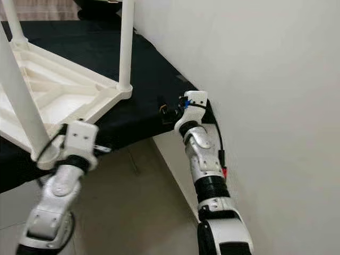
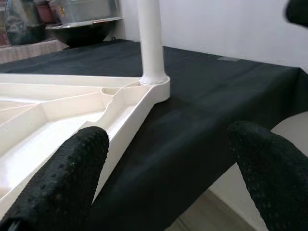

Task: Building children table

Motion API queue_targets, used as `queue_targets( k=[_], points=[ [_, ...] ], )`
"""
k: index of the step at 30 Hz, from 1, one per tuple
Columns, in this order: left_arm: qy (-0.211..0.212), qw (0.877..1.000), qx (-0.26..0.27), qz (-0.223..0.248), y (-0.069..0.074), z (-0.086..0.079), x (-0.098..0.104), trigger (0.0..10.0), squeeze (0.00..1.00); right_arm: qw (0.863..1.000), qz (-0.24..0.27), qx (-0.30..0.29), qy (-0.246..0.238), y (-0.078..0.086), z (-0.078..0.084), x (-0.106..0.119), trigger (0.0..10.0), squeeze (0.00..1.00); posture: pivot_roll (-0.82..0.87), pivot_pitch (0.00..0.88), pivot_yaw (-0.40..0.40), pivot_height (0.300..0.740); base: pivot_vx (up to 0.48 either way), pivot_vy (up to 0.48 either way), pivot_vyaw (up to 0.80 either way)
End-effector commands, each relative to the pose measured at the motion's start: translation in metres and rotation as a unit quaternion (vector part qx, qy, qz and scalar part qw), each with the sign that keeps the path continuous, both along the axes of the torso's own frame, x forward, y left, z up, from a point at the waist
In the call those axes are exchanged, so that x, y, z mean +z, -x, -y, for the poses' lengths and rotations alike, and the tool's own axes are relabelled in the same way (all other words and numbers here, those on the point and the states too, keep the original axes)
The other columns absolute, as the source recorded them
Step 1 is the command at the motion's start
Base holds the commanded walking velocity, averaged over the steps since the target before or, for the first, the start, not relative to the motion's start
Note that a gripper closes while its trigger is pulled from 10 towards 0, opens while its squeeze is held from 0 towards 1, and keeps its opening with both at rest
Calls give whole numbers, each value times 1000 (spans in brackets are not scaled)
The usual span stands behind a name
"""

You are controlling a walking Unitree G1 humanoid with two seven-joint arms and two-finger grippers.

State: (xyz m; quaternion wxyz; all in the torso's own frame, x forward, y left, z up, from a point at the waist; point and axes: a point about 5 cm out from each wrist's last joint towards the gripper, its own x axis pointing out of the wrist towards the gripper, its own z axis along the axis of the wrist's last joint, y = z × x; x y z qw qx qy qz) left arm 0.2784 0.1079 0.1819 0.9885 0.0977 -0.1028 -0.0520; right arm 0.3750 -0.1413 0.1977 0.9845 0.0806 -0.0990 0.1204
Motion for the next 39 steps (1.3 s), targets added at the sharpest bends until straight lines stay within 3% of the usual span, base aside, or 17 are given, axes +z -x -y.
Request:
queue_targets(
  k=[1,3,13,28,39],
  points=[
    [0,1000,-5,-5,4,1,-4,10000,0,1000,-3,-9,3,2,2,-1,10000,0,125,95,-170,740,0,0,800],
    [5,1000,-8,-5,4,3,-4,10000,0,999,-16,-34,-17,2,7,-4,10000,0,124,92,-167,740,0,0,400],
    [-3,1000,-1,-2,2,0,-2,10000,0,999,-16,-34,-23,4,6,-1,10000,0,126,86,-167,740,0,-92,0],
    [12,1000,18,-9,-1,-7,-2,10000,0,1000,-21,-19,-1,13,0,-10,10000,0,124,86,-173,740,292,-241,0],
    [27,999,19,-6,0,-7,0,10000,0,1000,-14,-11,12,13,-6,-6,10000,0,125,82,-176,740,0,0,800]
  ],
)
